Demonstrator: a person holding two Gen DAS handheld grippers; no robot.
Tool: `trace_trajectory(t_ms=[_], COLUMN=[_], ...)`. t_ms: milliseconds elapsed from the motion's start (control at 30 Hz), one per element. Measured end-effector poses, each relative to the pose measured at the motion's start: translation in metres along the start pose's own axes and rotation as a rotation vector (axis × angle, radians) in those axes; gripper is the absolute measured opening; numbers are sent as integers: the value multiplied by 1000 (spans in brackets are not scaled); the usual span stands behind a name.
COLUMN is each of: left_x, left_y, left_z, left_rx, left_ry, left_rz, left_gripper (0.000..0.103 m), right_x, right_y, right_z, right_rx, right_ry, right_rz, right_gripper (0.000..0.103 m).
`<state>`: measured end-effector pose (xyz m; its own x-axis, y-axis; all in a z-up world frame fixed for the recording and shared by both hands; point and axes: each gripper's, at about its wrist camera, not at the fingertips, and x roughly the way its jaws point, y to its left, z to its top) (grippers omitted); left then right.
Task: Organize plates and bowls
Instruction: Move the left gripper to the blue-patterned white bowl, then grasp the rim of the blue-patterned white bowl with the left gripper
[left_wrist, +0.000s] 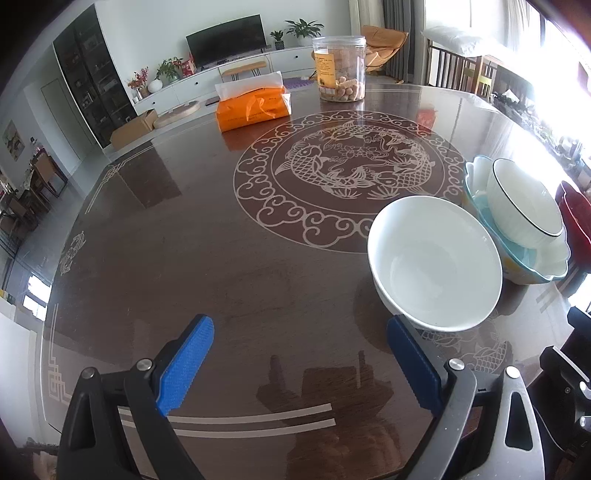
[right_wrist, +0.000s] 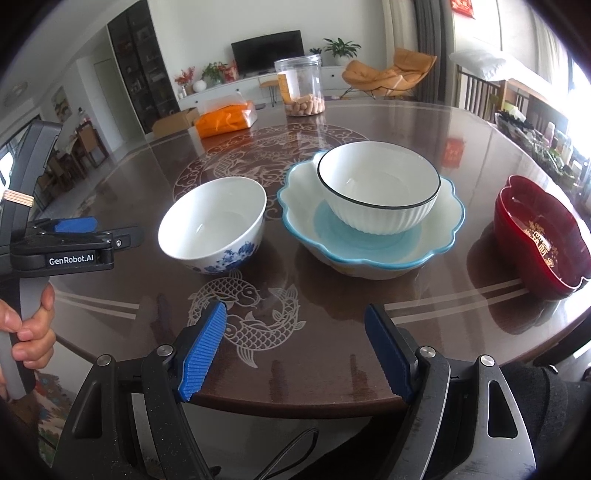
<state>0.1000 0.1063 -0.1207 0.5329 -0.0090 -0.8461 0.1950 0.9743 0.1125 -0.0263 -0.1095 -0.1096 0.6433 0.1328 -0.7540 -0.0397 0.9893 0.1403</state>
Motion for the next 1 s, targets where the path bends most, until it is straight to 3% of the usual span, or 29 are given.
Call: trace_trajectory(t_ms=[233, 333, 467, 700, 767, 933, 1000], left_x=[-10, -15, -5, 39, 49, 78, 84], left_y=[11, 13, 10, 7, 3, -11, -15], left_z=[1, 4, 21, 53, 59, 66, 65], left_rx=[-28, -40, -31, -16, -11, -2, 7], left_ry=[-24, -30, 0, 92, 114, 202, 219], left_rz=[-53, -139, -300, -419, -446, -496, -495], left_gripper=[95, 95, 95, 93, 86, 44, 34], right_x=[-3, -10, -1, 40, 50, 78, 88], right_y=[-2, 2, 10, 18, 18, 20, 22], right_z=[3, 17, 43, 55, 56, 61, 63], right_rx=[18, 28, 53, 66, 81, 110, 119], right_ry=[-6, -32, 1, 88, 114, 168, 187], right_rz=[-4, 32, 102, 155, 172, 182, 163], right_gripper=[81, 81, 81, 79, 78, 78, 70])
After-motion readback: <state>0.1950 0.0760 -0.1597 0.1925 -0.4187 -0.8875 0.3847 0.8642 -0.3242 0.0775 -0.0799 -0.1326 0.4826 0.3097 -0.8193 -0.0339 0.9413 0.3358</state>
